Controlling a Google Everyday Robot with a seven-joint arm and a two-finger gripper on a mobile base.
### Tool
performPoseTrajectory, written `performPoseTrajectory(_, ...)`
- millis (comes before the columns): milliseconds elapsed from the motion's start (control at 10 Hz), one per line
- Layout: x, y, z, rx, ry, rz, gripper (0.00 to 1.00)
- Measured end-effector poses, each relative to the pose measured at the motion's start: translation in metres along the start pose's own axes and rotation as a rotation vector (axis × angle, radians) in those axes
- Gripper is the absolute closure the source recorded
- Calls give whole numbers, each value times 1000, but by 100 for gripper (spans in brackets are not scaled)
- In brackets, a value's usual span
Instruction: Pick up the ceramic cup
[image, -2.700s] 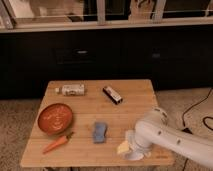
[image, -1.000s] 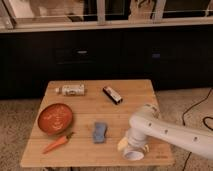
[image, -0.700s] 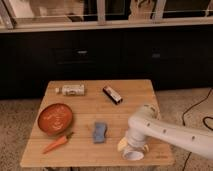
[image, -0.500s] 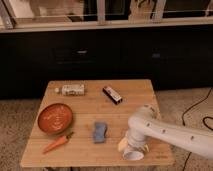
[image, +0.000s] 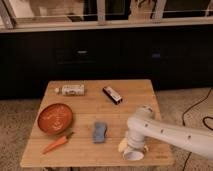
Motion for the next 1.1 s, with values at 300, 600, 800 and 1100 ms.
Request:
performPoseTrajectory(300, -1, -2, 2, -7, -15, -6, 63)
performPoseTrajectory(600, 0, -2, -1, -7, -11, -8, 94)
performPoseTrajectory(800, 0, -3, 0, -1, -24, -11, 98)
performPoseTrajectory(1100, 0, -1, -3, -2, -23, -9, 98)
